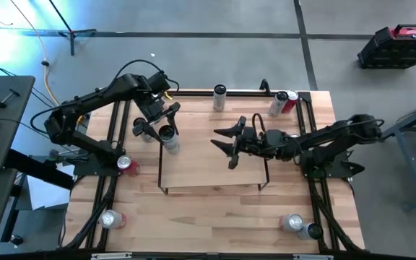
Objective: Place canned beverage on shelf
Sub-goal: Put the bottom left white blue soda can on the shelf
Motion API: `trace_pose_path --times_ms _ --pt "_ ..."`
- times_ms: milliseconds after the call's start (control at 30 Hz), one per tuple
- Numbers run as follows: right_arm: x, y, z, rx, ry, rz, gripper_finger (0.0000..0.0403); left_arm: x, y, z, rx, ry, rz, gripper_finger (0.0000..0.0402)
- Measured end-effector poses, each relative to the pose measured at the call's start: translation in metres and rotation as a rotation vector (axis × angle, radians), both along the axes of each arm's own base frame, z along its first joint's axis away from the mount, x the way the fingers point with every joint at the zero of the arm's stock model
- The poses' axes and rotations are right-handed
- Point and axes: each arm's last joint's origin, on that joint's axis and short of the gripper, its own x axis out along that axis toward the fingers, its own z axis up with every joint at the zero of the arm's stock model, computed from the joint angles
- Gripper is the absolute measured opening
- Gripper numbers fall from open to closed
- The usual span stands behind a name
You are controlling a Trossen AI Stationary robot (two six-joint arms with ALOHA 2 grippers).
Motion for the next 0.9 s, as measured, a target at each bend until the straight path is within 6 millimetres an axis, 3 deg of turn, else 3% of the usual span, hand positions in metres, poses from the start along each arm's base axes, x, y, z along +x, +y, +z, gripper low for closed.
trace_pose_path --times_ms 267,900 --pt "0.0 0.0 -0.0001 0.016 -0.003 0.003 0.0179 0.0006 -0.0009 0.0001 -0.002 -0.001 -0.004 0.0277" --pt "0.0001 0.0008 -0.0011 0.015 0.006 0.006 0.0179 0.0052 -0.0016 -0.0035 -0.022 0.012 -0.017 0.0277"
